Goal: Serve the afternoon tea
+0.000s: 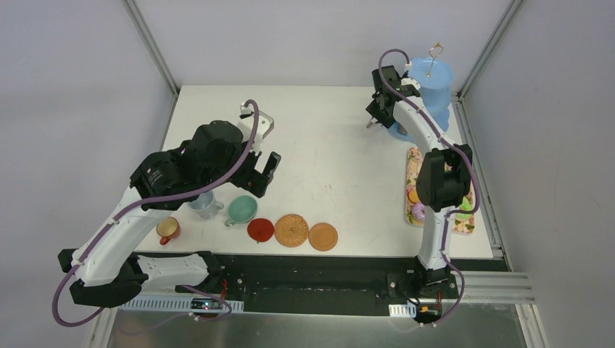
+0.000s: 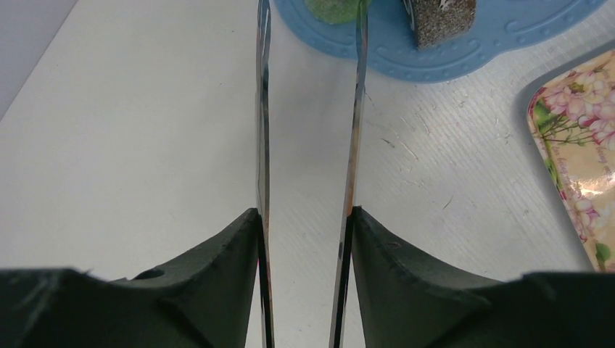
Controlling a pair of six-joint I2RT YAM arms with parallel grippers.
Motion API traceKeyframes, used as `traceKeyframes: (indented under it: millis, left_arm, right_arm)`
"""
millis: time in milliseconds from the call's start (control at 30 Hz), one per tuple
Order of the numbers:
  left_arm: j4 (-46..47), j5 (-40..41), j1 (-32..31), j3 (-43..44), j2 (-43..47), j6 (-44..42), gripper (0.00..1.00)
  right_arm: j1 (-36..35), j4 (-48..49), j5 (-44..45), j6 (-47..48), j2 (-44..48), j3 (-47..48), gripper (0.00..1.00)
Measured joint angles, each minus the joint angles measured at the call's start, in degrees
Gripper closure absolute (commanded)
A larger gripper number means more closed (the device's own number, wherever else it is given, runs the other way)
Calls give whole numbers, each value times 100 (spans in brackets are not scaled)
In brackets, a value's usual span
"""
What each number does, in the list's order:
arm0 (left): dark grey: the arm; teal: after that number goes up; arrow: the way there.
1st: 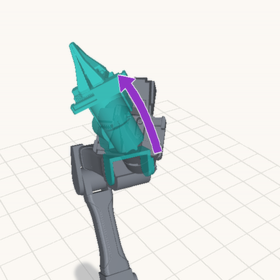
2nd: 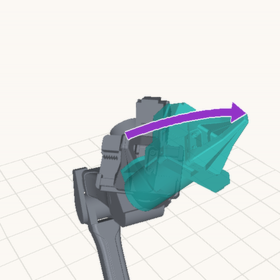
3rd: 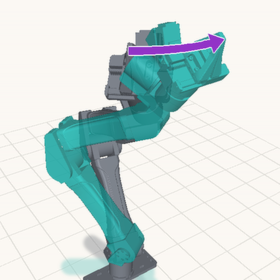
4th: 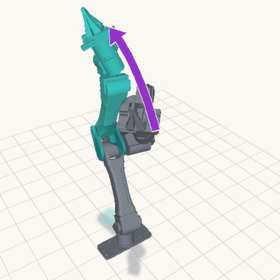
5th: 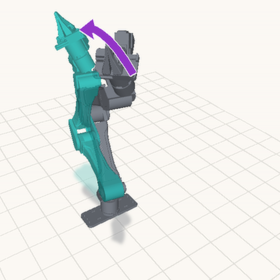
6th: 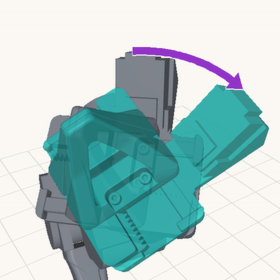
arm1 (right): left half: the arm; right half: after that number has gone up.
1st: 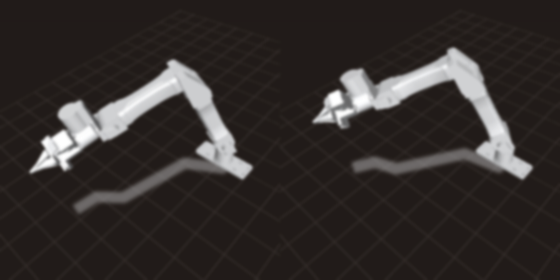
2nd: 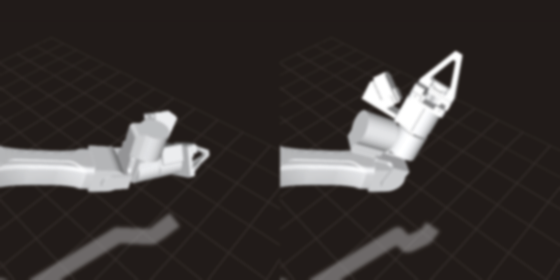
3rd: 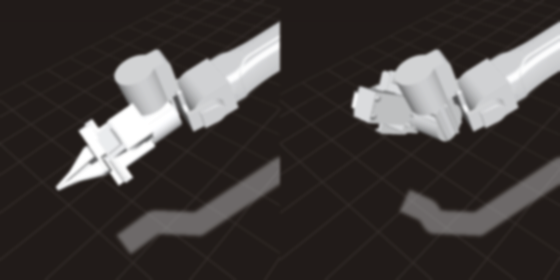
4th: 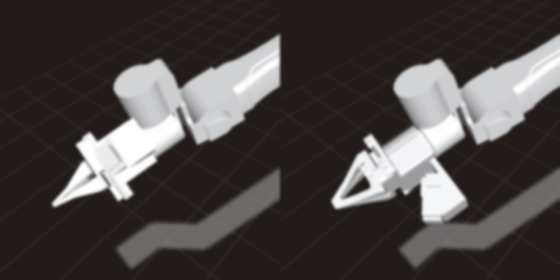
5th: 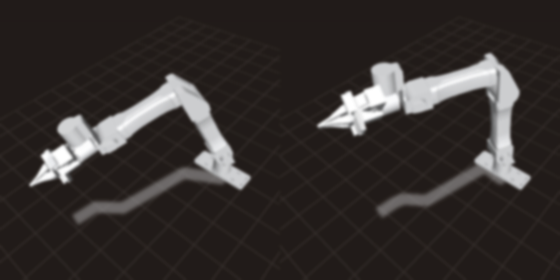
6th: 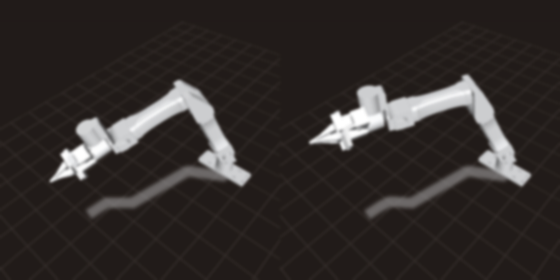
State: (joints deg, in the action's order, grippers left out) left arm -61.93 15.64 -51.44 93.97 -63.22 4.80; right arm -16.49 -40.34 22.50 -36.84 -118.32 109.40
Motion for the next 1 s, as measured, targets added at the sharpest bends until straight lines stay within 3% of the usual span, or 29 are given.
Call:
traceKeyframes:
  millis: [333, 533, 767, 1000]
  left_arm:
    - [2, 4, -39, -7, 72, -42, 0]
    - [-15, 11, -37, 7, 66, -37, 0]
    - [-7, 4, -37, 50, -57, 83, 0]
    - [9, -66, -37, 52, -326, 208, 0]
  right_arm:
    - [-278, -302, 0, 83, 66, 4, 51]
    - [-684, -365, -173, 555, 782, -780, 52]
    - [-994, -516, -831, 1165, 3077, -2358, 52]
    - [-957, -1478, -835, 1038, 5768, -3580, 52]
